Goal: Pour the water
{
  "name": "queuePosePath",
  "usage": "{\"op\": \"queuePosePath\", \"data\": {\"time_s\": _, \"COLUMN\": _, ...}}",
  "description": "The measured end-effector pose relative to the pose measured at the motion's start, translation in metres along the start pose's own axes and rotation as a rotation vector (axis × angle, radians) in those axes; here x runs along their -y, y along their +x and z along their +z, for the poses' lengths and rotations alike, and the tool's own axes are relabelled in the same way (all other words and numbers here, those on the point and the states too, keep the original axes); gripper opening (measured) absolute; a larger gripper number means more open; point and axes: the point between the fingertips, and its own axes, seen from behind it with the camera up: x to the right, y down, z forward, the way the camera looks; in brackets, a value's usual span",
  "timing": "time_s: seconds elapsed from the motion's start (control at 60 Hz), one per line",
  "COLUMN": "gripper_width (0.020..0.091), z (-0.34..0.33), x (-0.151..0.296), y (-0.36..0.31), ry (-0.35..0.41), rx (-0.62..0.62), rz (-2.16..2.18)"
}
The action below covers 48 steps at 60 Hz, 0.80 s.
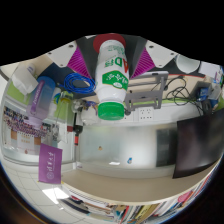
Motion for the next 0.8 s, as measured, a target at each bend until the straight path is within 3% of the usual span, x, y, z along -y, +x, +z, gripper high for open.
{"op": "queuePosePath", "data": {"time_s": 0.067, "gripper_width": 0.0795, "z": -0.008, "x": -0.009, "y": -0.001, "ry": -0.039, "rx": 0.004, "rz": 0.001}}
{"op": "queuePosePath", "data": {"time_s": 0.3, "gripper_width": 0.0794, "z": -0.078, "x": -0.049, "y": -0.005, "ry": -0.255, "rx": 0.027, "rz": -0.09}}
{"op": "queuePosePath", "data": {"time_s": 0.45, "gripper_width": 0.0796, "z": -0.125, "x": -0.041, "y": -0.012, "ry": -0.343, "rx": 0.024, "rz": -0.087}}
{"op": "queuePosePath", "data": {"time_s": 0.55, "gripper_width": 0.0797, "z": -0.149, "x": -0.022, "y": -0.017, "ry": -0.351, "rx": 0.006, "rz": -0.101}}
{"op": "queuePosePath", "data": {"time_s": 0.8, "gripper_width": 0.0793, "z": -0.194, "x": 0.02, "y": -0.053, "ry": -0.284, "rx": 0.029, "rz": -0.058}}
